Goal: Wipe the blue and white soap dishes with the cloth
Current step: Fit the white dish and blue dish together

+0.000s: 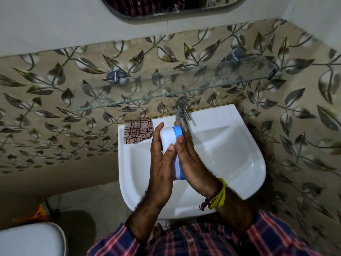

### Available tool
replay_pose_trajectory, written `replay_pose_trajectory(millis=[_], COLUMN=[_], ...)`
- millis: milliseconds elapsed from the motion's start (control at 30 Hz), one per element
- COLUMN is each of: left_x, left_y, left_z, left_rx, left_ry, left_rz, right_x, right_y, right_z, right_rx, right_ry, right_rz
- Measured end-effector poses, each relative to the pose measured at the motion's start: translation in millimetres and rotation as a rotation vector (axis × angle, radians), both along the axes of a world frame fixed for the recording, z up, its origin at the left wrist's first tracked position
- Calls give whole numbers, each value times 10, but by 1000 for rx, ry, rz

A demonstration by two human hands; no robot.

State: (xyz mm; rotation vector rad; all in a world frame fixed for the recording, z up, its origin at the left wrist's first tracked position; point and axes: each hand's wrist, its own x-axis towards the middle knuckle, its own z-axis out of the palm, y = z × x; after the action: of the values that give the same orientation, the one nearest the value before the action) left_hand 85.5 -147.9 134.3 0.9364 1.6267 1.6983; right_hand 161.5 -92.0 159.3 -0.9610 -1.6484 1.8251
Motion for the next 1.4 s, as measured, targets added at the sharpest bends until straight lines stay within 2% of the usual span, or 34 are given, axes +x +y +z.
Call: replay_pose_trajectory(millis=[200,367,633,767,867,933,1000,1133,1267,1400], left_x=[16,67,-51,-243,-382,-434,-465,-538,-639,-732], left_y=[-31,26,29,-33,-123,-180,-203,-184,-167,-58], left_z=[-1,107,143,230,209,173,130,60,58,244], left_rx=[-16,-43,-77,-92,-163,-188,-176,-123,-38,70], left_ry=[-4,-33,39,60,42,92,163,174,307,399], left_rz=[-54,-81,-141,-165,-264,-293,-252,-162,-131,-58], right_x=[26,-2,56,160,281,305,304,327,370,366], right_y=[-78,-68,-19,194,300,316,326,381,450,594], right_z=[-18,-15,7,-15,-86,-134,-155,-173,-104,83], right_rx=[-64,-199,-267,-129,-143,-128,-148,-130,94,305], right_ry=[111,197,211,157,210,223,242,242,133,131], right_rz=[-15,-55,-23,1,12,-13,-80,-102,-77,-97])
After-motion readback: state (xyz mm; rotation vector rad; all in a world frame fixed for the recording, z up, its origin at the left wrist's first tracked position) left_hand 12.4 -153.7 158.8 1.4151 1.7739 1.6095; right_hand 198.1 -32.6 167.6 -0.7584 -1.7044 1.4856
